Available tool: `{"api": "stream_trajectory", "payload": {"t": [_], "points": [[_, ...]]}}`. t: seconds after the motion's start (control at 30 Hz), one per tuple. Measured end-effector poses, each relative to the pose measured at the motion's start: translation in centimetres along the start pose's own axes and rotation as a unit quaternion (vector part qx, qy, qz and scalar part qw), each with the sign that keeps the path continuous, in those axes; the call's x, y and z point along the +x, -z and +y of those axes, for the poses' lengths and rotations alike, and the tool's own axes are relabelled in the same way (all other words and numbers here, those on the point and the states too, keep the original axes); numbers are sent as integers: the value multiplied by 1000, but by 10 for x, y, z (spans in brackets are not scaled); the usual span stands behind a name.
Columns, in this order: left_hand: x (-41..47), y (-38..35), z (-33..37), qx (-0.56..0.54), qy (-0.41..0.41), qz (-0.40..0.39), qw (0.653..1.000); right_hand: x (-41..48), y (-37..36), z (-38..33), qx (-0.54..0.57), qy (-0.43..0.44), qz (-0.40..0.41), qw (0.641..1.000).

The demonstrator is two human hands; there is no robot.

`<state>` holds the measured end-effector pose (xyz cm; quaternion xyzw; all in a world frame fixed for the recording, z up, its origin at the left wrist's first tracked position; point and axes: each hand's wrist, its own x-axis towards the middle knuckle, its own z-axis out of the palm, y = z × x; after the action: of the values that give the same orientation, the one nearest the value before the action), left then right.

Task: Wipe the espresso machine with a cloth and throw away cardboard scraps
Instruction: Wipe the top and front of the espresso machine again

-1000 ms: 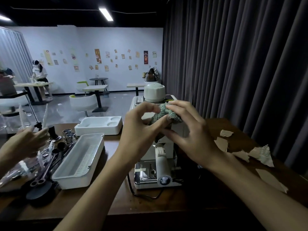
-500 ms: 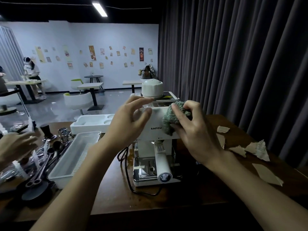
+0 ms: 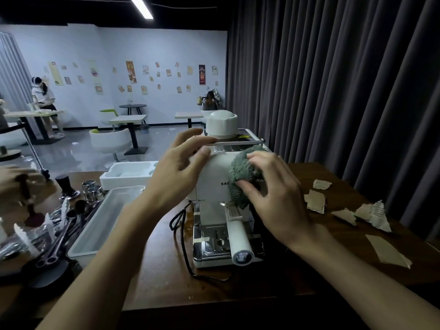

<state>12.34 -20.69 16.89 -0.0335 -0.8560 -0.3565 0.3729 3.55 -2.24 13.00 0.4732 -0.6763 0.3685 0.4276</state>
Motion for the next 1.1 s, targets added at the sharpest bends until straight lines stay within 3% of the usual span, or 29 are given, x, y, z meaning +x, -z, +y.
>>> {"api": "stream_trajectory", "payload": {"t": [0.2,0.43,0.6,0.7,0.97,1.1], "points": [[0,8,-3,-97,21,-25,995,12,-9,-16,-26,99,-96,990],[-4,4,-12,-103,36,-38,993,5,-2,-7,-25,39,-35,998],[-6,3,-10,-127,47,-28,990,22,-21,-34,-7,119,-146,982],[-5,2,-7,-106,36,-26,993,23,-18,-25,5,120,-170,978],[-11,1,2,-97,63,-53,992,-8,20,23,-4,2,-68,998],[-11,1,2,-91,58,-45,993,-7,14,17,-6,7,-62,998]]}}
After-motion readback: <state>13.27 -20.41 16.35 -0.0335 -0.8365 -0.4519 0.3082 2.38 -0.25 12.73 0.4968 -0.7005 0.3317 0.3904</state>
